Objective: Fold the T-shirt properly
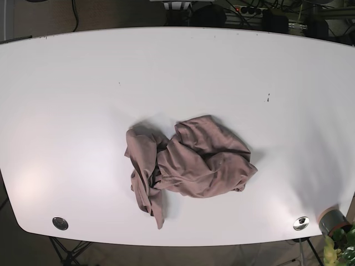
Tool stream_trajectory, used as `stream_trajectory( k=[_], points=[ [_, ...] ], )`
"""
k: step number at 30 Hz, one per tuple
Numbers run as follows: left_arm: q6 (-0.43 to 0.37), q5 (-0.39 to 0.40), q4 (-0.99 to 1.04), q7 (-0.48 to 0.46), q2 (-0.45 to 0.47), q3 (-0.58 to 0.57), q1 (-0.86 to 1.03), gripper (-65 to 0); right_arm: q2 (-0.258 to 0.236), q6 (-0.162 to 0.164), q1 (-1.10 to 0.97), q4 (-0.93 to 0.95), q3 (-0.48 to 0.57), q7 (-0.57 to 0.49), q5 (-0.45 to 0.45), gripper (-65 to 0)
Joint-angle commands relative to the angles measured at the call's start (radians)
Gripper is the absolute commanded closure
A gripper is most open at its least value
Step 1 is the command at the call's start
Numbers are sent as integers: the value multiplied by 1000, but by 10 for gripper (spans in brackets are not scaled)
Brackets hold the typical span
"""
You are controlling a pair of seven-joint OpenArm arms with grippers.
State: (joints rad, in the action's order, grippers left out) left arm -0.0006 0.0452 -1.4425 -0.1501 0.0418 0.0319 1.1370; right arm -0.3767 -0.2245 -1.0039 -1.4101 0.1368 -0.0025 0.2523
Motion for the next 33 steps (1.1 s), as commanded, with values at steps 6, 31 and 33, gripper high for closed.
stream_trajectory(
  k=[6, 31, 33],
  points=[
    [0, 0, -177, -18, 10, 4, 128, -421, -41, 66, -131, -180, 2, -9, 3, -328],
    [0, 2, -511, -18, 2, 59, 172, -421, -40, 139, -201, -584, -204, -7, 3, -328],
    [0, 2, -508, -18, 3, 59, 147, -421, -40, 139, -166, -585, -205, -7, 3, -328]
  ],
)
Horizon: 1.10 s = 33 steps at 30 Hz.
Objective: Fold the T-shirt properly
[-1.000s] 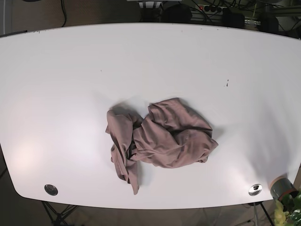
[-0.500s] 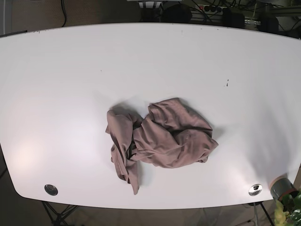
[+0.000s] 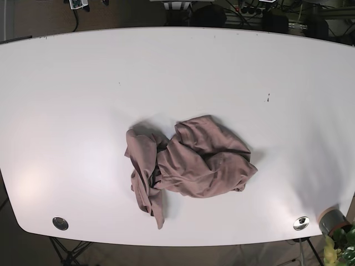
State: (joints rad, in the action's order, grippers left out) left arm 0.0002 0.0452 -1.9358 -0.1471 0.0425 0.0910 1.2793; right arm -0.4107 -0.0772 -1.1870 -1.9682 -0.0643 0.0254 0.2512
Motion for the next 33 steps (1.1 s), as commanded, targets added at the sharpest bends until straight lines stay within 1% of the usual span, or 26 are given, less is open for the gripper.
stream_trajectory(
  k=[1, 4, 9, 12, 17, 26, 28, 32, 33],
  points=[
    [-1, 2, -14, -21, 6, 0, -28, -422, -6, -8, 37, -27, -2, -35, 4, -328],
    [-1, 2, -17, -21, 3, 2, -96, -424, -4, -6, 101, -29, 4, -35, 4, -328],
    [-1, 2, -18, -21, 3, 0, -155, -426, -4, -6, 183, -35, 4, -35, 4, -328],
    [-1, 0, -17, -21, 7, 2, -224, -426, 2, -14, 241, -35, 4, -35, 4, -328],
    [-1, 0, -15, -21, 0, 54, -298, -426, 2, -14, 321, -35, 5, -35, 4, -328],
    [-1, 0, -15, -21, 9, 65, -410, -426, 2, -14, 462, -33, 5, -34, 6, -328],
    [-1, -1, -15, -21, 9, 83, -428, -426, 2, -14, 494, -33, 5, -8, 6, -330],
    [-1, -1, -14, -21, 4, 109, -471, -426, 5, -16, 586, -33, 8, 101, 6, -330],
    [-1, -1, -12, -21, 4, 115, -487, -426, 16, -16, 614, -30, 16, 121, 6, -330]
  ],
)
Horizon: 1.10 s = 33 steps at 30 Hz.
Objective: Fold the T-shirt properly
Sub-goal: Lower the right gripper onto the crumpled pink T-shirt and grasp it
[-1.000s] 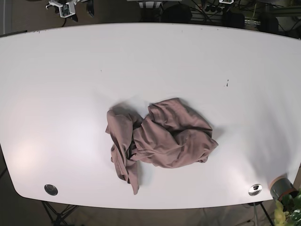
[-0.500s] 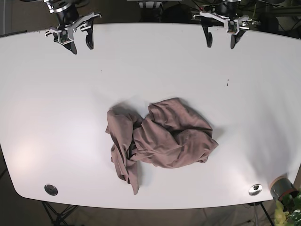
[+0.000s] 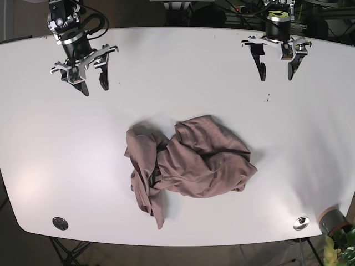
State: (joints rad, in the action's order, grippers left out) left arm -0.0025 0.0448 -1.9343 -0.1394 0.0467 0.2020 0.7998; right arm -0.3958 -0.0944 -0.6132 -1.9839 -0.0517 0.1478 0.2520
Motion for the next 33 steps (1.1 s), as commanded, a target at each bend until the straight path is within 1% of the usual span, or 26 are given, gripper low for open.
stream_trajectory(
  k=[1, 3, 5, 8, 10, 13, 14, 18, 24, 29, 32, 33],
  points=[
    [2, -1, -14, -29, 3, 6, -18, -426, 8, 2, 65, -13, 9, 19, 5, -330],
    [2, -1, -12, -15, 5, 12, -43, -426, 24, -18, 115, -13, 17, 62, 5, -330],
    [2, -1, -14, 27, 5, 12, -64, -424, 27, -38, 140, -13, 20, 83, 5, -328],
    [2, -1, -15, 123, 5, 12, -112, -422, 73, -67, 192, -15, 29, 117, -3, -328],
    [2, 0, -15, 159, 5, 12, -145, -422, 96, -87, 229, -15, 42, 148, -6, -328],
    [2, 0, -17, 191, 5, 29, -184, -422, 110, -120, 293, -15, 69, 214, -6, -331],
    [2, 0, -17, 200, 0, 41, -191, -422, 119, -124, 319, -15, 89, 238, -6, -331],
    [3, 2, -18, 217, -3, 69, -213, -425, 122, -124, 401, -12, 164, 292, -6, -333],
    [3, 2, -20, 217, -3, 95, -217, -426, 117, -124, 505, -10, 312, 326, -6, -335],
    [3, 2, -17, 217, 0, 106, -221, -426, 130, -126, 580, 21, 399, 336, -6, -335],
    [3, 2, -17, 217, 5, 110, -221, -426, 130, -161, 634, 70, 458, 336, -6, -335],
    [3, 2, -17, 217, 5, 116, -221, -426, 130, -166, 649, 85, 473, 336, -6, -335]
  ],
)
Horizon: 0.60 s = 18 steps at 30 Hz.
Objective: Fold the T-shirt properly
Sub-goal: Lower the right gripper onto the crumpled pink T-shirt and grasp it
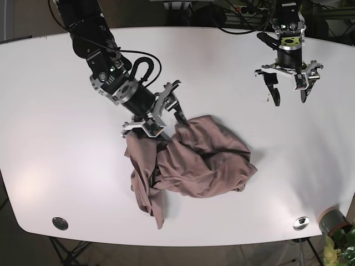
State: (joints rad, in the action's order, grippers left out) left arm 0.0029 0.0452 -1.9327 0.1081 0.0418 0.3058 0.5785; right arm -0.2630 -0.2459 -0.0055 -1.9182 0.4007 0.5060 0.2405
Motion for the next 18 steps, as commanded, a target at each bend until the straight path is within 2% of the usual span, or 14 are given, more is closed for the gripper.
stream_trajectory(
  k=[1, 3, 11, 18],
  points=[
    [-2, 2, -18, -31, 10, 22, 1, -426, 6, -19, 62, 39, 37, -22, 6, -335],
    [-2, 2, -18, -31, 10, 40, -1, -426, 26, -22, 98, 85, 83, -22, 6, -335],
    [-2, 2, -17, -31, 10, 89, -1, -424, 47, -22, 256, 260, 280, -25, 7, -335],
    [-2, 0, -15, -31, 5, 122, 1, -424, 161, -22, 347, 460, 326, -25, 6, -336]
  ],
)
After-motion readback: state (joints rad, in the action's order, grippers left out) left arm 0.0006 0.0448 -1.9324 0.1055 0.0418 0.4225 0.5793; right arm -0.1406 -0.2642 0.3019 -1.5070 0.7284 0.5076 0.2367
